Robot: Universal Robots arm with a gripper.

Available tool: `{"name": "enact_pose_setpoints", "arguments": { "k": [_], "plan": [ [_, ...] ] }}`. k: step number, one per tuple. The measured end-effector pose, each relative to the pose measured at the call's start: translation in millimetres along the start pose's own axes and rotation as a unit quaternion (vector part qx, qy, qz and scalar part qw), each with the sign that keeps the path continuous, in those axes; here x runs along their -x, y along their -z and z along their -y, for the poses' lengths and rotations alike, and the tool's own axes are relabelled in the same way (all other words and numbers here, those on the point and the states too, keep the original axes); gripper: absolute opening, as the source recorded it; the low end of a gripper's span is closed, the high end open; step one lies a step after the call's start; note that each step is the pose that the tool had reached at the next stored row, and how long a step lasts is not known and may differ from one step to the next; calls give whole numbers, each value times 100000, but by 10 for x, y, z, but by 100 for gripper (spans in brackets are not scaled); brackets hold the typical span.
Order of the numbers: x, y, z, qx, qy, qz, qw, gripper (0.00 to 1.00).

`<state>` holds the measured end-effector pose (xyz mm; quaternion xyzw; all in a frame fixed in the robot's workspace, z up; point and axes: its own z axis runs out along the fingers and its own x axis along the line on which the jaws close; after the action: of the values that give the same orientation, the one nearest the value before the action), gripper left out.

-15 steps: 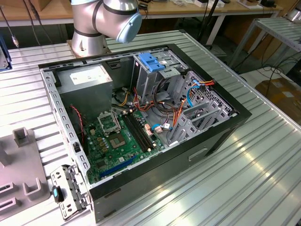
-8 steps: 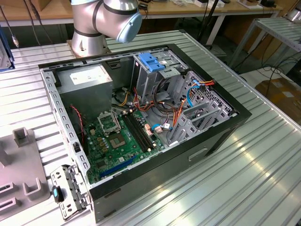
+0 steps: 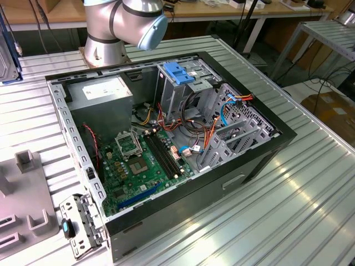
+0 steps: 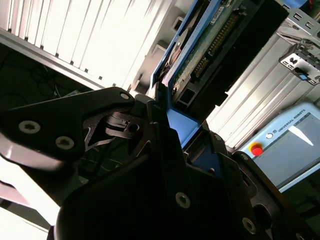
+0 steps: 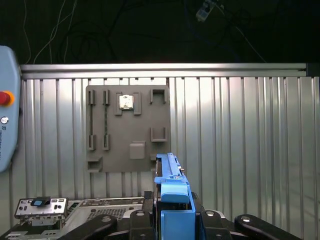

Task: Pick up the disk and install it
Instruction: 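Pick up the disk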

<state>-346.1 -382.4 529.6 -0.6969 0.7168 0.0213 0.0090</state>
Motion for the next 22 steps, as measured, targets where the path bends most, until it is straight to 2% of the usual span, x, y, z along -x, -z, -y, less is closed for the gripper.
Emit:
{"name": "enact_pose_setpoints", "arguments": {
  "k": [9,22],
  "plan": [
    [-9,2,79,1,-2,1,100000,37],
    [-90,7,162,2,-2,1,100000,37]
  ]
}}
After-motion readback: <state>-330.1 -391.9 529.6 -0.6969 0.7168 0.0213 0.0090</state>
